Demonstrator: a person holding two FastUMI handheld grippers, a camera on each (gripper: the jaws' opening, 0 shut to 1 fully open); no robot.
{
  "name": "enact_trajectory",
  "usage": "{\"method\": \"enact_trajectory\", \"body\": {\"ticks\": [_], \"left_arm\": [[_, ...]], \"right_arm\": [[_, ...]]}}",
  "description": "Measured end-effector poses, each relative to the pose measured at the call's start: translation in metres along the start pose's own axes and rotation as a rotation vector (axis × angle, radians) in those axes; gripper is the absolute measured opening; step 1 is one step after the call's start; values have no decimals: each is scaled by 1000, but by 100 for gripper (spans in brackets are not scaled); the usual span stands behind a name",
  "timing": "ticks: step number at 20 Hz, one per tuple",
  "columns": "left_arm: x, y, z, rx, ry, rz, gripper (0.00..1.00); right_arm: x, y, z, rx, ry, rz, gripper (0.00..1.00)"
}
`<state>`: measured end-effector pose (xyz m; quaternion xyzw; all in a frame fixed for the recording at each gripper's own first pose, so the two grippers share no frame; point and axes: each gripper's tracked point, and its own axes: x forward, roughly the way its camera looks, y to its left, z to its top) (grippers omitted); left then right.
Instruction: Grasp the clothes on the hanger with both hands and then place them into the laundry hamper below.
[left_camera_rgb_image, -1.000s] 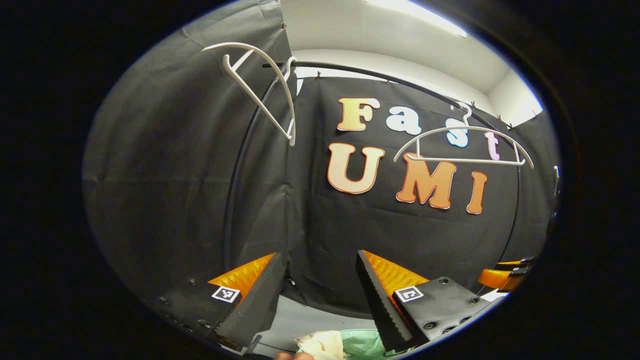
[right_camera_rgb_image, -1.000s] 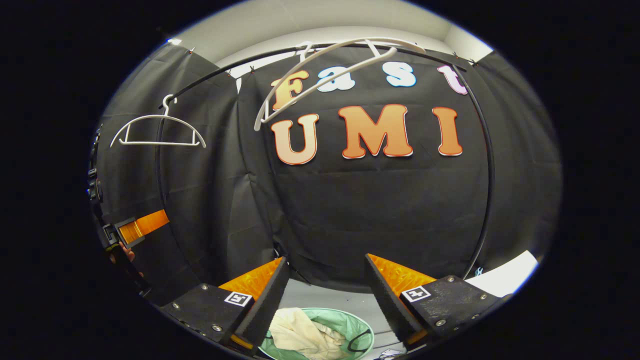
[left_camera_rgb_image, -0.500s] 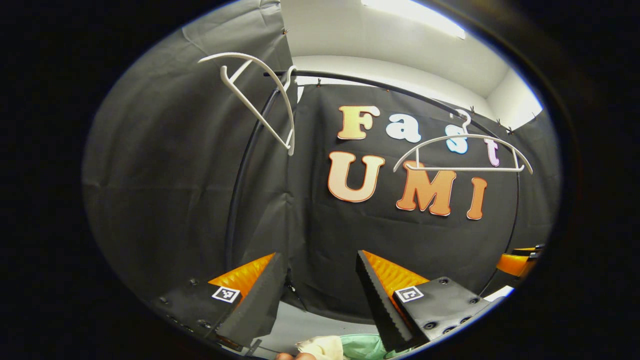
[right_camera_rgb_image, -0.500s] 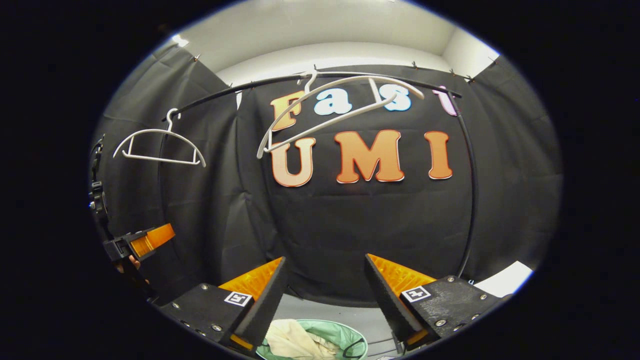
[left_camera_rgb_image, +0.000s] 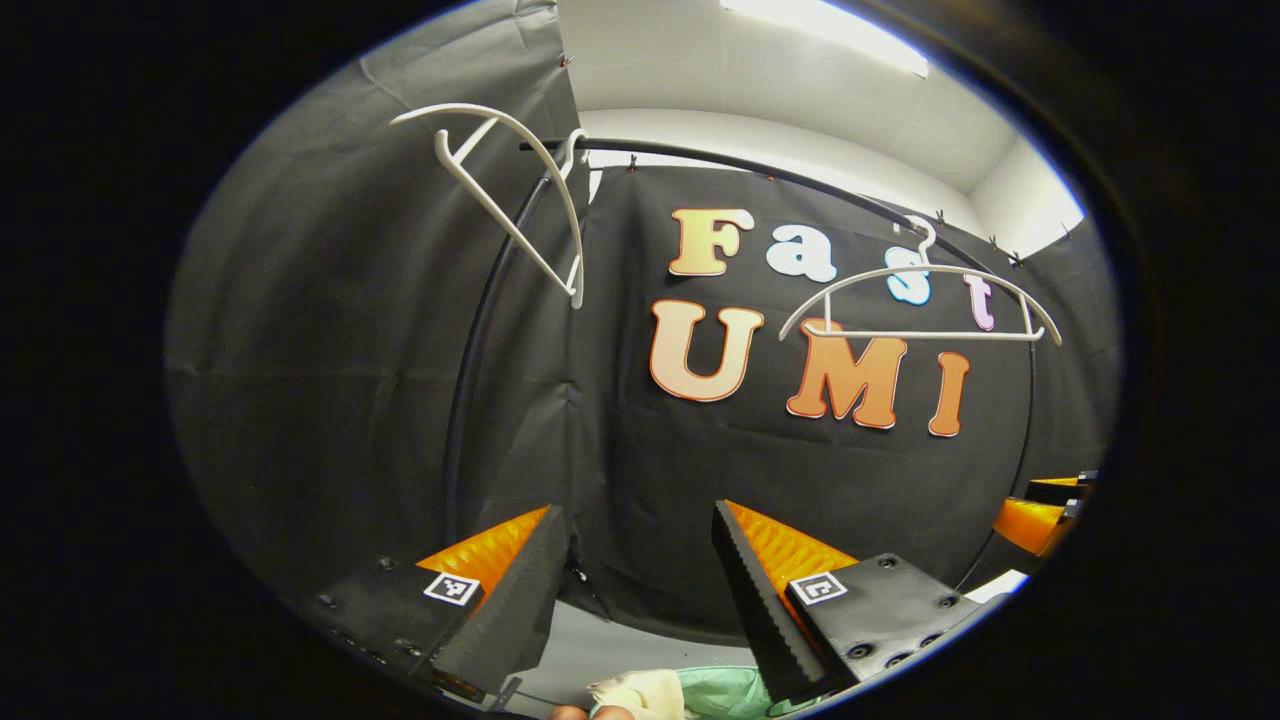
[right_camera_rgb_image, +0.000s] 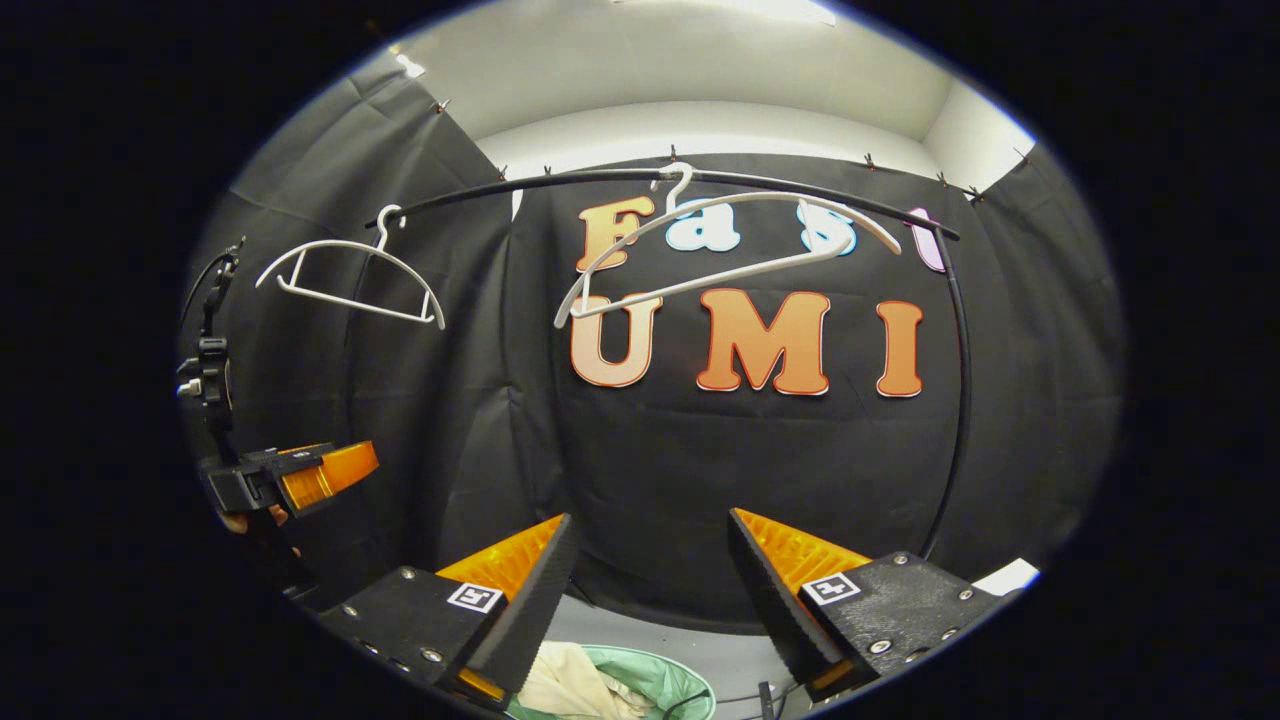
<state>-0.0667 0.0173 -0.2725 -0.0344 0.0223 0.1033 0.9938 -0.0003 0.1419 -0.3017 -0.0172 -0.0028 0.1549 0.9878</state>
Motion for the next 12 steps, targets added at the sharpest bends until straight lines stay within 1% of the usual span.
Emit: {"method": "enact_trajectory", "body": {"ticks": [1, 2, 3, 4, 5, 6, 8, 9, 12], "left_arm": [[0, -2, 1, 0, -1, -3, 100], [1, -3, 1, 1, -3, -6, 97], [0, -2, 2, 6, -5, -4, 97], [-1, 1, 2, 11, -8, 0, 100], [-2, 3, 3, 16, -9, 4, 96], [-4, 5, 4, 20, -10, 6, 100], [-8, 9, 3, 25, -9, 8, 100], [-10, 9, 3, 26, -8, 6, 97], [-8, 9, -3, 37, 6, 4, 97]], "right_arm": [[0, -1, -2, 16, 3, 2, 93], [0, -3, -4, 33, 9, 2, 93], [5, -3, -2, 51, 16, -5, 93], [7, -7, -4, 65, 21, -15, 93], [6, -12, -4, 78, 23, -27, 93], [5, -17, -5, 89, 25, -40, 100], [4, -24, -6, 104, 26, -64, 100], [4, -27, -6, 110, 28, -71, 100], [2, -32, -5, 132, 27, -83, 100]]}}
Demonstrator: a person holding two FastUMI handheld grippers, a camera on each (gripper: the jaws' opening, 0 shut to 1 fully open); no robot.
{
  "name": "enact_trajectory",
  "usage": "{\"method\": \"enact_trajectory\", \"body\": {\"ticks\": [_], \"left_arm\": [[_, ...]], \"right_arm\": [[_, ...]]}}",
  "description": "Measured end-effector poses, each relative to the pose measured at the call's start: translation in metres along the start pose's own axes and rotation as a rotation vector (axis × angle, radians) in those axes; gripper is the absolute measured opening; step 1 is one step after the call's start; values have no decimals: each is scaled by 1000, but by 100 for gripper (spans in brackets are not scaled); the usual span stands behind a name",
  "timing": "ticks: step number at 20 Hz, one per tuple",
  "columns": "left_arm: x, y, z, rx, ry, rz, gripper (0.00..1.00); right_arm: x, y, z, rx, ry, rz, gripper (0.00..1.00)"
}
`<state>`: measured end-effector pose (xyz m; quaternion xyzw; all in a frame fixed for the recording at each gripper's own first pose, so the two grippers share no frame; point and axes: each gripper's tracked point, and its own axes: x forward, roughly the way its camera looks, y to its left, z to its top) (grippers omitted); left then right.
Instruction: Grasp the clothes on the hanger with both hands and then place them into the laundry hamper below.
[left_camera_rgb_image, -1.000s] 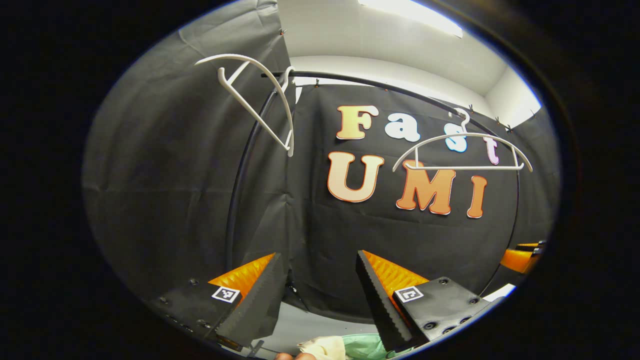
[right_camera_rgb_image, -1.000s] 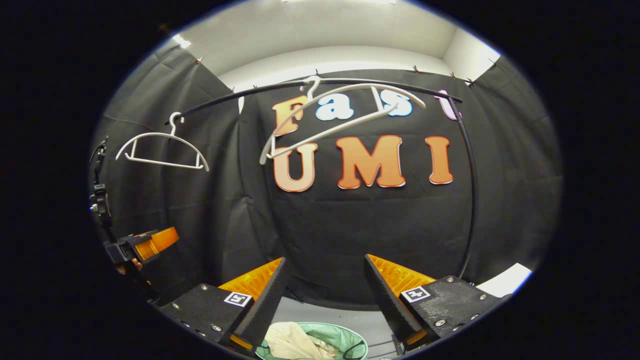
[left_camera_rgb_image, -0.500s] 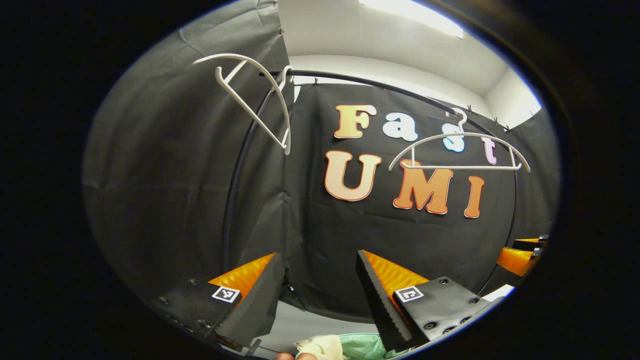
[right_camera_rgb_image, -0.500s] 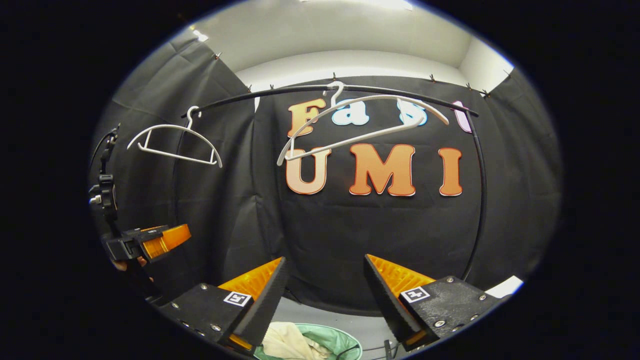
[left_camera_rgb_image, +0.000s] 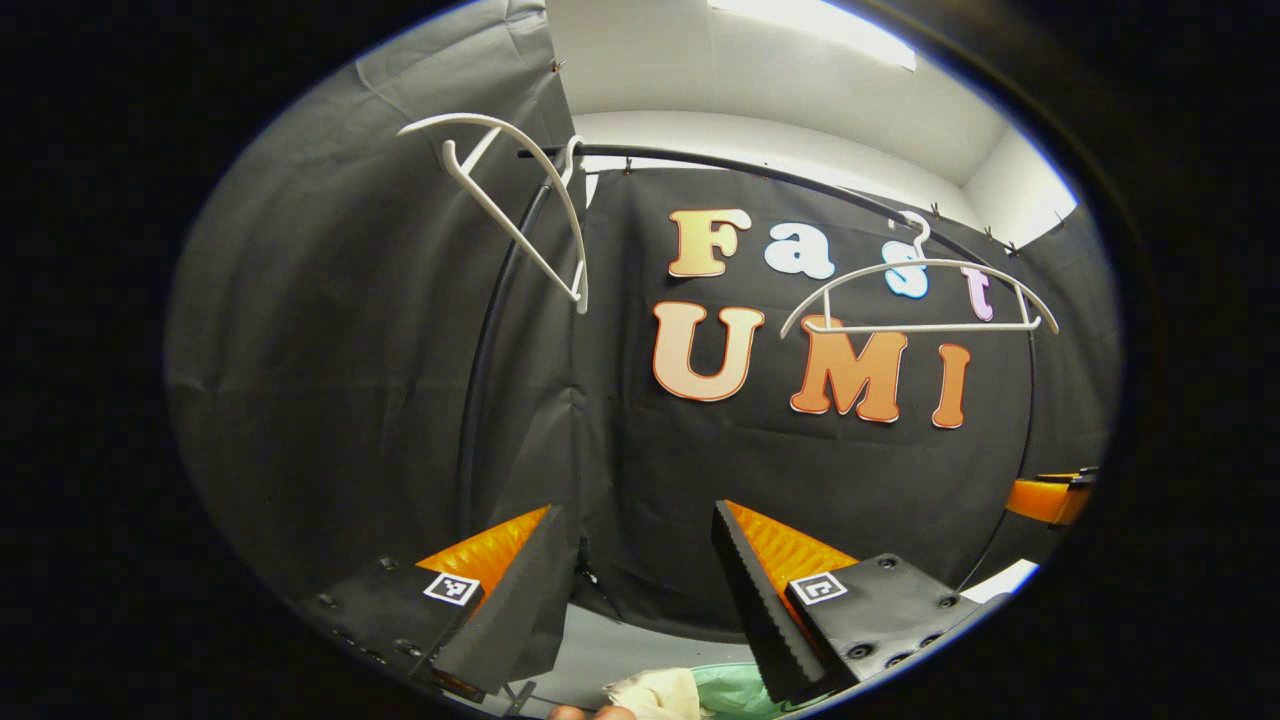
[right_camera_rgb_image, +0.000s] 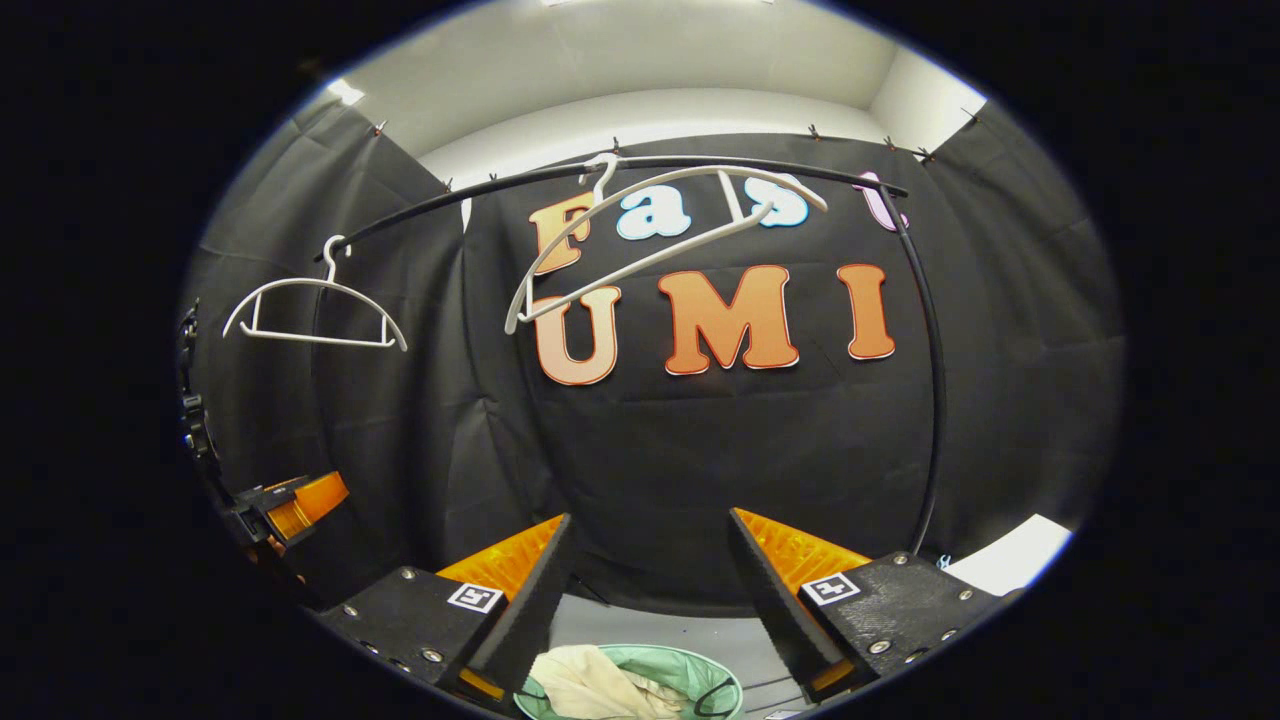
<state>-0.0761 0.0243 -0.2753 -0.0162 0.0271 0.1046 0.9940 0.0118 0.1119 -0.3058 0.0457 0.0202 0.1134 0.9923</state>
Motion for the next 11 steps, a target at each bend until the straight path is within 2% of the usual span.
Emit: {"method": "enact_trajectory", "body": {"ticks": [2, 4, 5, 8, 9, 10, 11], "left_arm": [[2, -2, -2, 0, 7, -3, 93], [3, -5, -2, -8, 6, -9, 97], [4, -5, -1, -9, 3, -9, 97], [3, -2, -2, 8, 7, -3, 97], [2, 1, -2, 13, 8, 7, 93], [2, 6, -1, 17, 11, 23, 100], [1, 11, -1, 25, 12, 42, 100]], "right_arm": [[0, 1, 0, 8, -2, 1, 100], [0, 4, 0, 6, -1, 7, 100], [0, 5, -1, 5, 0, 10, 93], [1, 6, -1, 7, 5, 9, 93], [1, 6, -1, 6, 4, 7, 93], [0, 6, -1, 5, 2, 5, 93], [0, 6, 0, 4, 1, 1, 93]]}}
